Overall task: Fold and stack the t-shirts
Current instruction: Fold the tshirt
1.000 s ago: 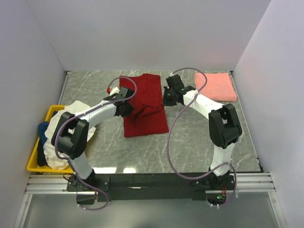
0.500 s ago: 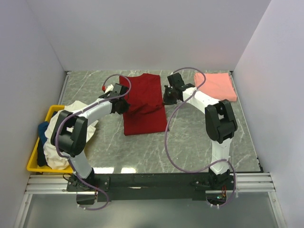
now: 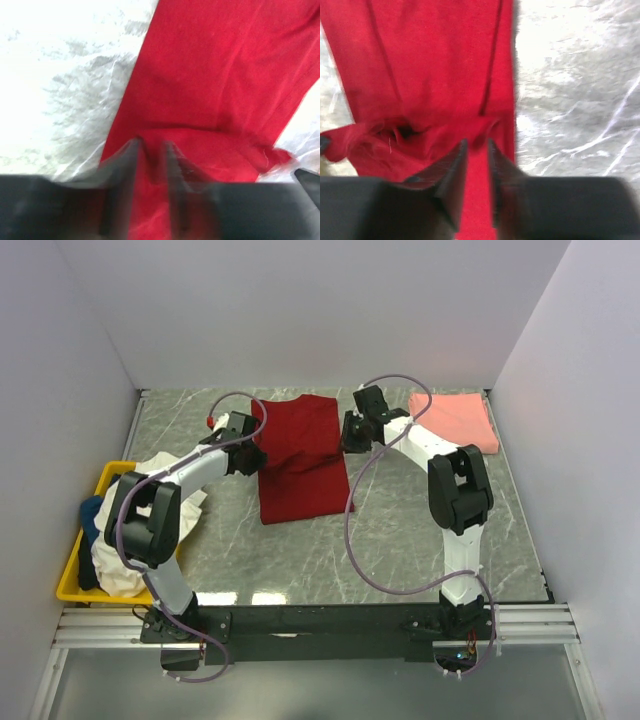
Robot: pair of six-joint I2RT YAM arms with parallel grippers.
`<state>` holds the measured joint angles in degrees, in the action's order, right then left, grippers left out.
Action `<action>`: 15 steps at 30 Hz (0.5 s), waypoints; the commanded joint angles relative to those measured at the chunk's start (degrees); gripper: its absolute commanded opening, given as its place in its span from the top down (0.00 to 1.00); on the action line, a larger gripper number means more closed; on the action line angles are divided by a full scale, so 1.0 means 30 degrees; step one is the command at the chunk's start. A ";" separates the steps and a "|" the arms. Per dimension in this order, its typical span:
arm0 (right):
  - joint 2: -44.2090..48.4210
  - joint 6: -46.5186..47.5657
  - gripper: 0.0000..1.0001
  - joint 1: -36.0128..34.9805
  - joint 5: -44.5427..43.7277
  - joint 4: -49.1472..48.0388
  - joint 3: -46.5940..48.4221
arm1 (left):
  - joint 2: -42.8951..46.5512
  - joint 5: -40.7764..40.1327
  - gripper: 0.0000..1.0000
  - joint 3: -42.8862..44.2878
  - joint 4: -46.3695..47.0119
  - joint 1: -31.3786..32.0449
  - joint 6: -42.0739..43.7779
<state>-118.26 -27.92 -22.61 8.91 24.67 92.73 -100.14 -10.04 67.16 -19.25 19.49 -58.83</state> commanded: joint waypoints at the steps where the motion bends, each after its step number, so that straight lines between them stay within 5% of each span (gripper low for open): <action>1: -0.0191 0.0518 0.63 0.0476 0.0166 0.0097 0.0994 | 0.0068 0.0593 0.60 -0.0002 0.1346 -0.0283 0.0682; 4: 0.0277 0.0694 0.50 0.0564 0.0050 0.0303 0.1025 | 0.0563 0.0740 0.33 -0.0148 0.1727 -0.0517 0.1122; 7: 0.1330 0.0665 0.47 0.0564 -0.0039 0.0217 0.0411 | 0.1703 0.0769 0.23 -0.0701 0.1988 -0.0577 0.1211; 12: 0.3674 0.0255 0.51 -0.0193 0.0225 -0.0838 -0.2253 | 0.3055 0.1413 0.31 -0.1876 0.2167 -0.0344 0.1182; 15: 0.4787 -0.0037 0.51 -0.1130 -0.0010 -0.1481 -0.3981 | 0.3436 0.1765 0.50 -0.2577 0.2196 0.0270 0.1065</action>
<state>-109.30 -27.42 -22.74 8.95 23.09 83.96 -92.64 -6.81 60.95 -14.96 18.63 -56.36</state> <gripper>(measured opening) 0.489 0.535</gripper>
